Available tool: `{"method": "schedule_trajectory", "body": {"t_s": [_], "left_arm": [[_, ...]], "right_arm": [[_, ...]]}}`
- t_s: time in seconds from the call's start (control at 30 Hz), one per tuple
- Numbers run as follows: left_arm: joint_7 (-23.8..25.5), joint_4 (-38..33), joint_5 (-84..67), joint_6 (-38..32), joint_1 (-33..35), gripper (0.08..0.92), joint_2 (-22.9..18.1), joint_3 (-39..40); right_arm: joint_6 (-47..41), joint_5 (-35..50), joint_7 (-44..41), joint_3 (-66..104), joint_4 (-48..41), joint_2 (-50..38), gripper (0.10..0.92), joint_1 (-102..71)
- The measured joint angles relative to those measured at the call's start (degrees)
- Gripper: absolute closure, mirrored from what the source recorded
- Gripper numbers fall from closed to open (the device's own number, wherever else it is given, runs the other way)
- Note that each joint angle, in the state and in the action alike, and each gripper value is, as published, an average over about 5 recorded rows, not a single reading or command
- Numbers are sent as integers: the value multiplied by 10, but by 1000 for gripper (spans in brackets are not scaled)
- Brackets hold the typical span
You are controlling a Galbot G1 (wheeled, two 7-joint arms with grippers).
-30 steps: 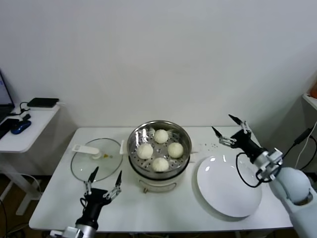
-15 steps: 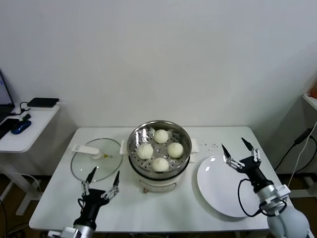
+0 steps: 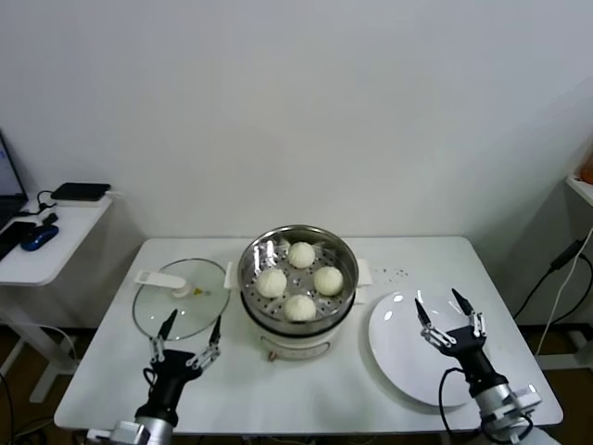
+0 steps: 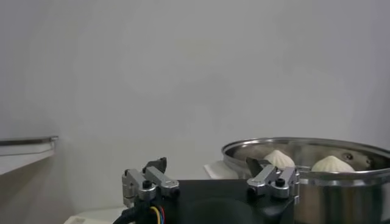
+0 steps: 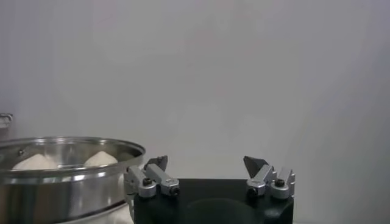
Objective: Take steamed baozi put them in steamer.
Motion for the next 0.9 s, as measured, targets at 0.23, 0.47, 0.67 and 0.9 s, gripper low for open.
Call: {"method": "schedule_trajectory", "body": {"t_s": [0.23, 0.47, 0.67, 0.9], "left_arm": [[-1, 1, 0, 1, 0, 177, 0, -3], [0, 1, -1, 0, 3, 177, 1, -5], [0, 1, -1, 0, 2, 177, 1, -5], [0, 2, -1, 0, 1, 177, 1, -5]], "right_arm": [[4, 0, -5, -5, 2, 11, 203, -10], [5, 4, -11, -7, 0, 19, 203, -16], [5, 4, -16, -5, -1, 19, 203, -18], [5, 4, -21, -5, -2, 19, 203, -17]]}}
